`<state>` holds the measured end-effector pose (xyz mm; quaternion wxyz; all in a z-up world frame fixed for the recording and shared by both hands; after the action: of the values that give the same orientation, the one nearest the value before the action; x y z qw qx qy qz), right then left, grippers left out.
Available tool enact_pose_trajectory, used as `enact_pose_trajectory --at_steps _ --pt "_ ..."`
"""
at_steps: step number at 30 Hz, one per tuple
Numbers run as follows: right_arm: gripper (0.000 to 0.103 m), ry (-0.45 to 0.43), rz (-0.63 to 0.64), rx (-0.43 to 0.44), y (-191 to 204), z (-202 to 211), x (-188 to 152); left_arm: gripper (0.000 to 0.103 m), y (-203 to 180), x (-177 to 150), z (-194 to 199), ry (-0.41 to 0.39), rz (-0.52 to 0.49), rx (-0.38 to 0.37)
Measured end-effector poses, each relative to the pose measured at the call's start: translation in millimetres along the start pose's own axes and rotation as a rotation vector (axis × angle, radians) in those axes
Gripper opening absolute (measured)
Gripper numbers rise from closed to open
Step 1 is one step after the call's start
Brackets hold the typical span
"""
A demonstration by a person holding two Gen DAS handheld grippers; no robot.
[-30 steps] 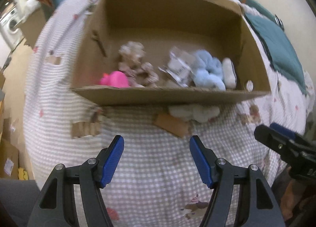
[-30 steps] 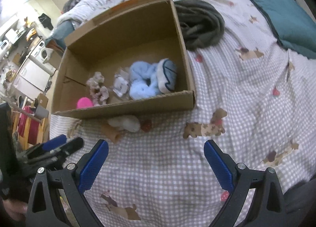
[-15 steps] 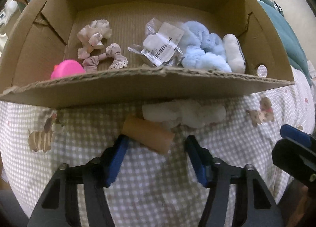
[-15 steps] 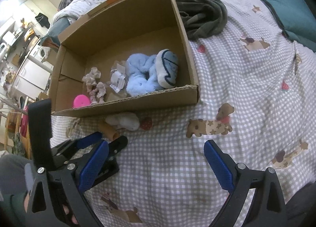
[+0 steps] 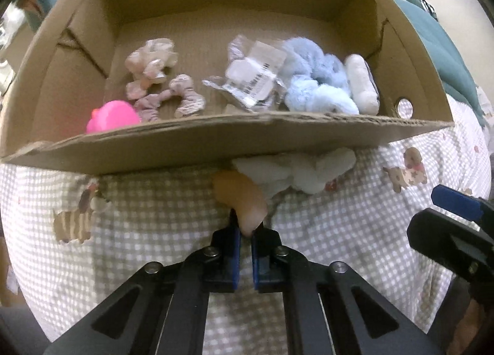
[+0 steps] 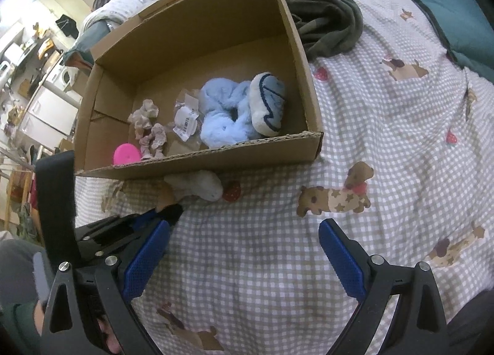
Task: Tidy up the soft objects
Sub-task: 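Move both tools back toward the items left on the bed, then grasp the tan cylinder with the left tool while the right tool grasps the white sock bundle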
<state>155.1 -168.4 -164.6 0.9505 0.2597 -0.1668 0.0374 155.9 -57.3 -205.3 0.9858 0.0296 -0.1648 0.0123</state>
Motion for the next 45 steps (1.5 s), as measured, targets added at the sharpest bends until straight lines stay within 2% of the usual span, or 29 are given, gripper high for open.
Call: enact_pose_trajectory --at_steps 4,8,11,14,22,25,26,30,35,45 --pt "0.103 0.01 0.004 -0.005 -1 -5 0 0.005 26 -4 9 0.008 0.086 0.0" --pt "0.103 0.045 0.013 0.031 6 -19 2 0.005 49 -2 26 -0.034 0.157 0.021" --pt "0.102 0.059 0.061 0.025 17 -34 5 0.005 59 1 33 -0.056 0.185 0.033" --pt "0.088 0.077 0.102 0.032 29 -55 8 0.005 64 1 31 -0.042 0.199 0.031" --pt "0.079 0.052 0.22 -0.059 42 -83 20 0.005 71 -4 24 0.001 0.203 0.056" --pt "0.052 0.057 0.234 -0.059 44 -88 21 0.005 69 -9 20 0.004 0.198 0.056" --pt "0.04 0.066 0.235 -0.057 43 -91 20 0.005 68 -8 19 0.004 0.197 0.056" --pt "0.028 0.06 0.248 -0.057 45 -88 20 0.005 63 -6 11 0.004 0.199 0.057" --pt "0.027 0.053 0.262 -0.031 54 -81 15 0.005 58 -2 18 0.004 0.192 0.066" --pt "0.027 0.013 0.252 -0.008 57 -37 -2 0.005 67 -6 59 -0.063 0.167 0.086"
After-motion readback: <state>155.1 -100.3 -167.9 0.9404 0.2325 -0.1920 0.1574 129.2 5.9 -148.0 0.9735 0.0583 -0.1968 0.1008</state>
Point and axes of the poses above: each gripper's, at about its wrist camera, not at the fingertips, and z roughly against the way its jaws point, y to its left, x to its top, the point moved 9 cm from there along -z, roughly the way its jaws point, and after that the axes turned 11 degrees about x, right-handed, at the moved point
